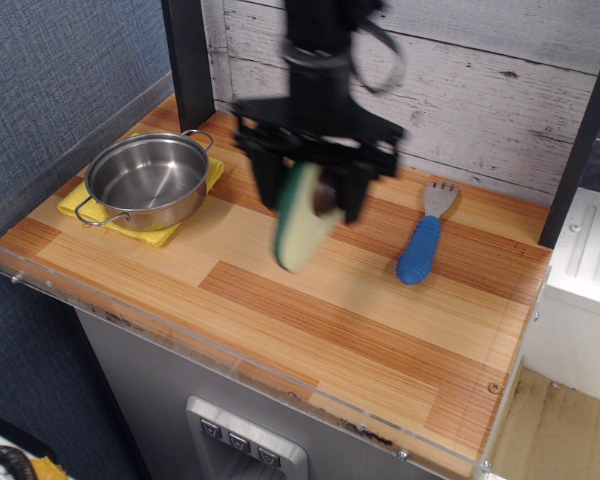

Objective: Move avocado to the front right below the fork

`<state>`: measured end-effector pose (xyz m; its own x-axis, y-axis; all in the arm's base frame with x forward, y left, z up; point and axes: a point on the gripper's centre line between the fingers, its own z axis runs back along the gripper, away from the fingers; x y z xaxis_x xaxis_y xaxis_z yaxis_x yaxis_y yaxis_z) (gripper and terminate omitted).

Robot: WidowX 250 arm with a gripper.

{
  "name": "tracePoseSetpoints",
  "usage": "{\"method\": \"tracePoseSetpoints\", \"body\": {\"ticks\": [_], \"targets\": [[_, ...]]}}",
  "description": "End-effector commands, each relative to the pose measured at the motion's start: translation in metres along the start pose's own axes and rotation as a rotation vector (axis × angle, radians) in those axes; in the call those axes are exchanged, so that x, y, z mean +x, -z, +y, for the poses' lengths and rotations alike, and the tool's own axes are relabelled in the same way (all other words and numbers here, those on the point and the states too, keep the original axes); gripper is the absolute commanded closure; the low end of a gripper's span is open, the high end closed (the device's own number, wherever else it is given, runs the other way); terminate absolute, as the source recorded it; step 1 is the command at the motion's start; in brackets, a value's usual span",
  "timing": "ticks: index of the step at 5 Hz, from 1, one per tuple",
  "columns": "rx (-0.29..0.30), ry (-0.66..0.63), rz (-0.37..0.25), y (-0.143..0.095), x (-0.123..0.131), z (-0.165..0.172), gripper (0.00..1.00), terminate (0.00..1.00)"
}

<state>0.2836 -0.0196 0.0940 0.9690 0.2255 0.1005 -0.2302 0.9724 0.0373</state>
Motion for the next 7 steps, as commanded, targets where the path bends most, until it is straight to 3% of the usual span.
{"method": "tracePoseSetpoints", "body": {"ticks": [1,2,4,6,7], "targets": [[-0.038,-0.019,-0.067,-0.001,-0.010,-0.048,1.00,0.00],[-0.105,0.061,-0.106,0.023,-0.014,-0.063,1.00,0.00],[-0.093,0.089,-0.062,0.063,-0.021,-0.085,1.00,0.00],[-0.065,0.127,-0.048,0.065,-0.030,-0.108,1.00,0.00],[-0.056,0.112,-0.075,0.055,-0.032,-0.109,0.00,0.00]]}}
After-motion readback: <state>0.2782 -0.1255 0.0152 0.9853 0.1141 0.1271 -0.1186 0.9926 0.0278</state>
